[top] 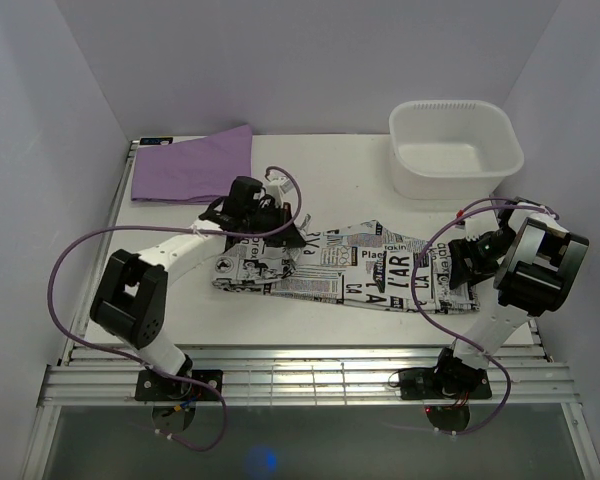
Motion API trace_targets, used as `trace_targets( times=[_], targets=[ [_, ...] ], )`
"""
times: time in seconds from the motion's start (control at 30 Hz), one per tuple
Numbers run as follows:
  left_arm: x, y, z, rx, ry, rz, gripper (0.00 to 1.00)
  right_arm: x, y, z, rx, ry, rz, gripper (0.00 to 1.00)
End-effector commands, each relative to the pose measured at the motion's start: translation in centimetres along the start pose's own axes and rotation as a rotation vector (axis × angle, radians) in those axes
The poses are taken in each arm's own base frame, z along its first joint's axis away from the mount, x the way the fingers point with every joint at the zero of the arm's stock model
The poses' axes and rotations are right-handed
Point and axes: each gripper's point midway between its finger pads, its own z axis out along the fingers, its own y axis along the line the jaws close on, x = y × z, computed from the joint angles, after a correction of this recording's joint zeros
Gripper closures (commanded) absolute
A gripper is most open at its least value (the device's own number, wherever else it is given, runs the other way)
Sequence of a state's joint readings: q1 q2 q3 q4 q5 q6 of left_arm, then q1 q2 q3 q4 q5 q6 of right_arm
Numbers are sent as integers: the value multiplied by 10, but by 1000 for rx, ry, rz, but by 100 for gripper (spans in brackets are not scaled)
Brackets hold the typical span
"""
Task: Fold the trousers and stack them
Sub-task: Fold the trousers
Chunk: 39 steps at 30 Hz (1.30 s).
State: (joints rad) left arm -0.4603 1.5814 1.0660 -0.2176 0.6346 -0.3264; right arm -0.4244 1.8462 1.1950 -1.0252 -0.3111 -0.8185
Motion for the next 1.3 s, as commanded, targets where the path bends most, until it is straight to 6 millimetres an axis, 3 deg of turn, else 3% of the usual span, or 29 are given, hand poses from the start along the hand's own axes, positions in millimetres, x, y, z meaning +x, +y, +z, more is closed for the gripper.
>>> trace_targets(
  times=[0.0, 0.2, 0.53, 0.63, 0.67, 0.73, 0.77, 0.8, 0.9, 1.0, 1.03, 1.1, 1.13, 1.2, 1.23, 1.27],
  targets=[
    [-9, -5, 25, -16, -52, -20, 100, 6, 17, 22, -119, 17, 40, 24],
    [9, 0, 51, -49, -24, -50, 100, 7, 17, 21, -119, 17, 36, 24],
    [27, -2, 74, -21, 33, -72, 100, 7, 21, 22, -130, 13, 39, 24],
    [18, -6, 77, -9, -3, -58, 92, 6, 21, 21, -132, 9, 37, 25],
    [18, -6, 78, -9, -1, -59, 75, 6, 22, 21, -133, 10, 39, 24],
    [20, -5, 77, -19, 31, -52, 58, 6, 21, 21, -132, 11, 38, 24],
    [16, -8, 74, -18, 29, -30, 52, 6, 22, 21, -131, 8, 32, 24],
    [16, -10, 69, -27, 38, -14, 37, 6, 22, 20, -129, 8, 30, 24],
    [2, -17, 43, -25, 16, 52, 20, 5, 22, 19, -129, 4, 21, 24],
    [6, -12, 15, 4, 58, 25, 18, 1, 22, 16, -125, -8, 9, 25],
    [8, 0, 4, -1, 63, -8, 18, 0, 22, 13, -121, -15, 6, 24],
    [14, 0, -16, 55, 66, -16, 19, -4, 21, 8, -106, -29, -7, 25],
    [22, 17, -25, 37, 63, -62, 19, -8, 18, 4, -88, -37, -17, 25],
    [33, 20, -37, 99, 82, -103, 21, -17, 14, -10, -42, -74, -42, 26],
    [35, 31, -45, 97, 80, -135, 21, -23, 17, -16, -45, -100, -52, 26],
    [43, 37, -48, 107, 92, -141, 22, -38, 17, -31, -33, -147, -75, 27]
  ],
)
